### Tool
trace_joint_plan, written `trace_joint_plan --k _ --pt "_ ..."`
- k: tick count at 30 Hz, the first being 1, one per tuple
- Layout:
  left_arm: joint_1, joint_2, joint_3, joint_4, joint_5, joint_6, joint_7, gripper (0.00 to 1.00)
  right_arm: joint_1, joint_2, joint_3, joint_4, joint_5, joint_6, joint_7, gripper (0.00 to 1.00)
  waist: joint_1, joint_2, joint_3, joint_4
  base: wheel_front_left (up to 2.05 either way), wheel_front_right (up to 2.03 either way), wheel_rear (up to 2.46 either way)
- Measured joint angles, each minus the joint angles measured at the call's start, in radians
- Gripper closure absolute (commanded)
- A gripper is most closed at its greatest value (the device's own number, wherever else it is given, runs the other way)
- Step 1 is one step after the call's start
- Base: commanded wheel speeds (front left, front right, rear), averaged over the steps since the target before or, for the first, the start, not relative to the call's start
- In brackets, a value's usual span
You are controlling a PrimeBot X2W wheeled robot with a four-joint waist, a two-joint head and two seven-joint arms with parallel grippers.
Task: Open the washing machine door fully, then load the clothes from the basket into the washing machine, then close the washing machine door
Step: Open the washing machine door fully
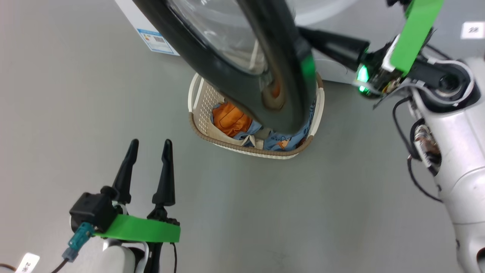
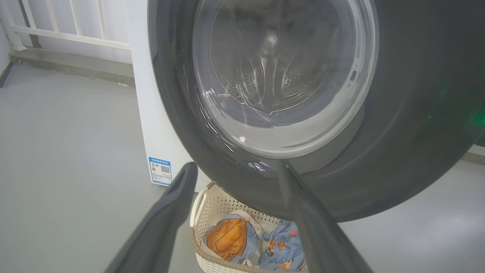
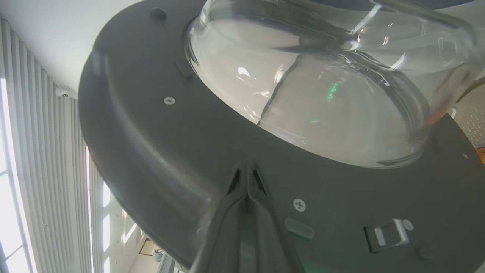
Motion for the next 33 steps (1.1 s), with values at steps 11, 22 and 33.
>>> trace_joint_plan --k 11,22,33 --pt "0.057 0.001 0.017 0.001 0.01 0.0 0.0 0.0 0.103 0.044 0.01 -0.021 0.003 0.0 0.029 1.0 0.0001 0.0 -0.07 0.017 0.0 0.0 0.0" --pt "0.081 0.002 0.022 0.0 0.01 -0.003 0.0 0.0 0.145 0.08 0.022 -0.021 0.01 0.0 0.029 1.0 0.0001 0.0 -0.111 0.05 0.0 0.0 0.0" --pt "0.099 0.003 0.018 0.0 0.009 -0.002 0.0 0.0 0.159 0.089 0.077 -0.018 0.01 0.0 0.001 1.0 0.0002 0.0 -0.123 0.095 0.0 0.0 0.0"
